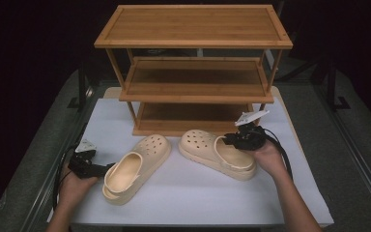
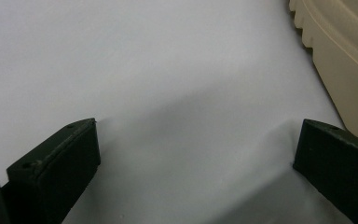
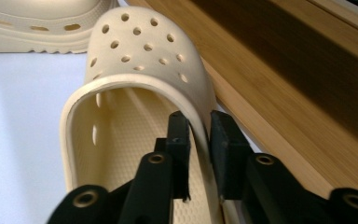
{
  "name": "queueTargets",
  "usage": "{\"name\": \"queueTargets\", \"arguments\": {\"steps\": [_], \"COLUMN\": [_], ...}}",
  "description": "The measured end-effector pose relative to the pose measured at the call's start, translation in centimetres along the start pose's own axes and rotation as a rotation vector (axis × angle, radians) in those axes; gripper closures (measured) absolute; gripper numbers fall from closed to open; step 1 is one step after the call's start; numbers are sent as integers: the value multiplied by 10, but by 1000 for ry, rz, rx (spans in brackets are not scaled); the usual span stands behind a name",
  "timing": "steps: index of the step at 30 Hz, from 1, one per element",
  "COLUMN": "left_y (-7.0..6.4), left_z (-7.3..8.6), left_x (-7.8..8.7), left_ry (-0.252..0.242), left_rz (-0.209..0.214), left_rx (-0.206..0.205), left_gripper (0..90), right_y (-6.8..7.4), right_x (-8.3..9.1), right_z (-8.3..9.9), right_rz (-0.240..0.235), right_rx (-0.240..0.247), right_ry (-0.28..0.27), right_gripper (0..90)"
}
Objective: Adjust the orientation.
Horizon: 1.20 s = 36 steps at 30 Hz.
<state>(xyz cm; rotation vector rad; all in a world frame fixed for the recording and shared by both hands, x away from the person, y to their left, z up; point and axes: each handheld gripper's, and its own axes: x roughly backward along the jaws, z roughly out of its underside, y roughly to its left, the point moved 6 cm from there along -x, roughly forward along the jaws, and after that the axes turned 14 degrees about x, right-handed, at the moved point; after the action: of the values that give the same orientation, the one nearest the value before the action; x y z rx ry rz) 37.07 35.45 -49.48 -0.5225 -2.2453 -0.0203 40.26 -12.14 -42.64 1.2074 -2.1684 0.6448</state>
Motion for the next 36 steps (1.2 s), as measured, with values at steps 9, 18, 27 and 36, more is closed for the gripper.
{"name": "queueTargets", "arguments": {"steps": [9,18,27,36], "left_y": [0,0,0,0], "left_z": [0,0,0,0], "left_x": [0,0,0,0], "left_ry": [0,0,0,0], "left_rz": [0,0,0,0], "left_rx": [0,0,0,1], "left_gripper": [0,0,0,0], "right_y": [10,30,54,69], "right_x": [8,23,24,7], "right_z": [-1,5,3,-8], "right_rz": [3,42,54,50], "right_rx": [7,0,-8,20], "right_ry": [33,64,72,69], "right_gripper": [838,842,841,833]}}
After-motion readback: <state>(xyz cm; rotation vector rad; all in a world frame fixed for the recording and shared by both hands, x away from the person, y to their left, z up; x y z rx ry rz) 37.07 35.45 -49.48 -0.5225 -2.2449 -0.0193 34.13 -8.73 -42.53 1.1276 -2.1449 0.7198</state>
